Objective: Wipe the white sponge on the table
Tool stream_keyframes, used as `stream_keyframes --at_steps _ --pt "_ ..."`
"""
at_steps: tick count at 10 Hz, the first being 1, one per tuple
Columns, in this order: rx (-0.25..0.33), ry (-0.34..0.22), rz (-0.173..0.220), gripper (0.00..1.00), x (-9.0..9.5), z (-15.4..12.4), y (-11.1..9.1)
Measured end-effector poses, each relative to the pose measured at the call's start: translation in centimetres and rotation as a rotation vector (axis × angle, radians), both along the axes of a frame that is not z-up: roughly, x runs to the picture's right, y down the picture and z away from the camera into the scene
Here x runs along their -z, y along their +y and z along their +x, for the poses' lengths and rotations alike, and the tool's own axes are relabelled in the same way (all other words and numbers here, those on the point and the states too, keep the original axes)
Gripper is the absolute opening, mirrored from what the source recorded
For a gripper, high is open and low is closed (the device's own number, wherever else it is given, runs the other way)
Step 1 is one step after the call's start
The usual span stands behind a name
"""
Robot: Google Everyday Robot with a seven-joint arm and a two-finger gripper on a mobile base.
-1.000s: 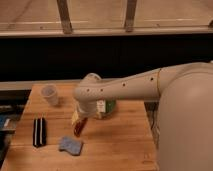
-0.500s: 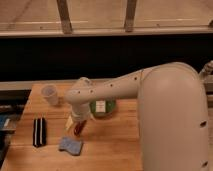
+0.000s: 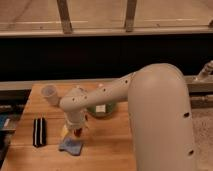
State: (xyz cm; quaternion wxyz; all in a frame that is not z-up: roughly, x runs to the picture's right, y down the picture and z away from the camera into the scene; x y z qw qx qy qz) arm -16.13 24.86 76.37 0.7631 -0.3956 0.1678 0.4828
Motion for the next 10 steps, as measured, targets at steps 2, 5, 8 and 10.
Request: stream_keyframes --at_steps 2,5,8,10 --pt "-0.005 -0.010 -0.025 0.80 0.0 0.0 0.9" --pt "-0.001 -0.005 -0.050 0.80 -0.2 0.1 2.0" --pt "-0.015 0.031 -0.069 0.80 -0.5 1.4 2.8" --pt "-0.021 0.053 -0.083 0.80 -0.7 2.0 3.5"
